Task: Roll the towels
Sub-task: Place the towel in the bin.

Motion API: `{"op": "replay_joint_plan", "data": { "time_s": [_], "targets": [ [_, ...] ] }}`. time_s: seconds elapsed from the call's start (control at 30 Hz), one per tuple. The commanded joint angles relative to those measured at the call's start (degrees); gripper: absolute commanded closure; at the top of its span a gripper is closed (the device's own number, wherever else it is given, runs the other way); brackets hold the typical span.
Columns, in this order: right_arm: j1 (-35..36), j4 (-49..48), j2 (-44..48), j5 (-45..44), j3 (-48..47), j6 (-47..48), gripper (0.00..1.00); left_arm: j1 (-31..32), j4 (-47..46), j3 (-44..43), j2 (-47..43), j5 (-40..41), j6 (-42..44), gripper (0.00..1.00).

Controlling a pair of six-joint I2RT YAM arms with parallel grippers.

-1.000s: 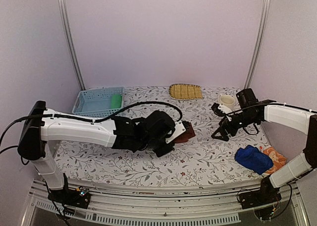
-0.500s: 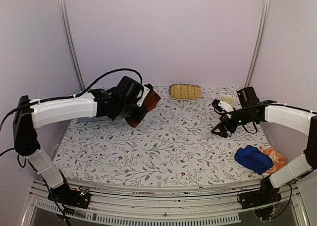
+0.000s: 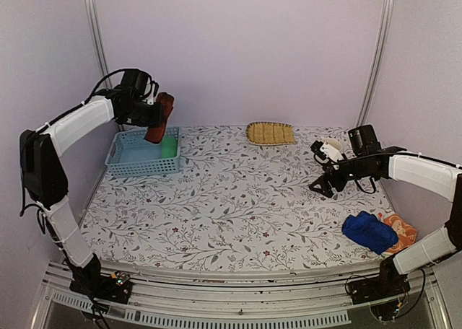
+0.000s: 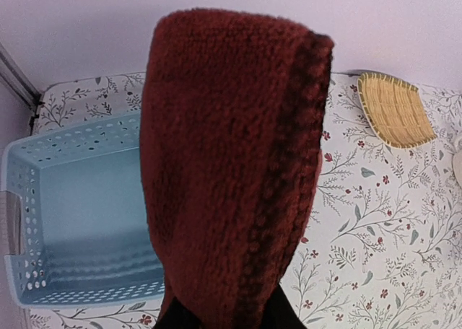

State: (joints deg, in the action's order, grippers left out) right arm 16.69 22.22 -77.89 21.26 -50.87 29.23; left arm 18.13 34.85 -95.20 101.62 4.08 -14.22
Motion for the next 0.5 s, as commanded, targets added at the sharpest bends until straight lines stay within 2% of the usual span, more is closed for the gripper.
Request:
{"op": "replay_joint_plan", "data": {
  "time_s": [0.0,0.1,0.17,0.47],
  "targets": [
    [-0.19,-0.97,0.96,-0.52,0.66,-0.51,0.01,-6.8,6.87,-6.19,4.43,-7.29,-3.13,1.0],
    [-0.25,-0.95,0.83,-0.71,0.68,-0.33,0.01,-11.15,11.97,-13.71,11.38,-10.62,-3.56,1.0],
    [-0.25,-0.86,1.02,-0.69,0.74,-0.19,0.01,-12.58,13.01,-15.61,14.61,-11.32,-4.05,1.0],
    [-0.25,-0.69,1.0,-0.6,0.95,0.12,0.01,-14.71,10.01,-18.28,24.09,-15.28,-7.77,1.0]
  ]
}}
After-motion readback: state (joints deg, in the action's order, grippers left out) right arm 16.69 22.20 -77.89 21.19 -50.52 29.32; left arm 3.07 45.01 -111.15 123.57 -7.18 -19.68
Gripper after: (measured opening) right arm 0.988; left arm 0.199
